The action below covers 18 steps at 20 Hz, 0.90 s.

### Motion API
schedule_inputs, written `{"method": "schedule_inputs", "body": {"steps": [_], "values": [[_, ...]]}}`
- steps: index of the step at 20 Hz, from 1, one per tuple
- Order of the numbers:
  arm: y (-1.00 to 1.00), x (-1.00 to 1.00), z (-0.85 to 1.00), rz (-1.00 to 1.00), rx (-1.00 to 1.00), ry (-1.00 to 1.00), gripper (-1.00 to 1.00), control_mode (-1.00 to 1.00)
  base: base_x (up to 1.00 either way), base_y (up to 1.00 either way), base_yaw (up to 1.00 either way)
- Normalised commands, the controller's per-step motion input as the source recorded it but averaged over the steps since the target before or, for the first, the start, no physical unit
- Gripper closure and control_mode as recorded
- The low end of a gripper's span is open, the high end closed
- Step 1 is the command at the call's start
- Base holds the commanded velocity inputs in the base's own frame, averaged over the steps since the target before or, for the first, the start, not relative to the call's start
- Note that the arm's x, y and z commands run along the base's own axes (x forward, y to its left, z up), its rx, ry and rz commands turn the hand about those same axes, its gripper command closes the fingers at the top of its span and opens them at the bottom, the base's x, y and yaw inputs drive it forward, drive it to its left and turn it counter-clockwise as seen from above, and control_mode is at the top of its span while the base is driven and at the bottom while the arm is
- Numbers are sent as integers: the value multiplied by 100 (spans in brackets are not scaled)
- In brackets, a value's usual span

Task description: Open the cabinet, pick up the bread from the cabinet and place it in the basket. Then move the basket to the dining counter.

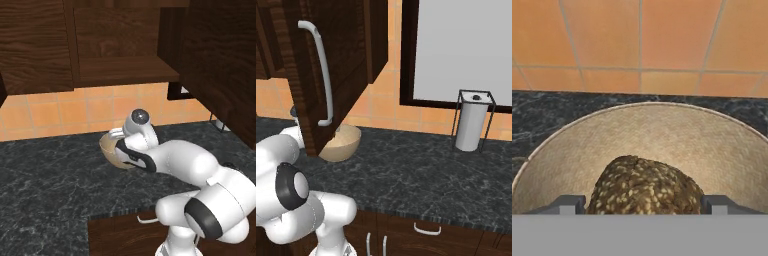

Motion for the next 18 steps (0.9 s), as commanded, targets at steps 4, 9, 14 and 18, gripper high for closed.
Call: {"method": "schedule_inputs", "body": {"steps": [4,9,14,18], "values": [[0,0,-16,0,6,0,100,-100,0,0,0],[0,6,-15,0,3,0,100,-100,0,0,0],[0,31,-12,0,1,0,-100,-100,0,0,0],[1,10,-2,0,1,1,-100,-100,0,0,0]]}}
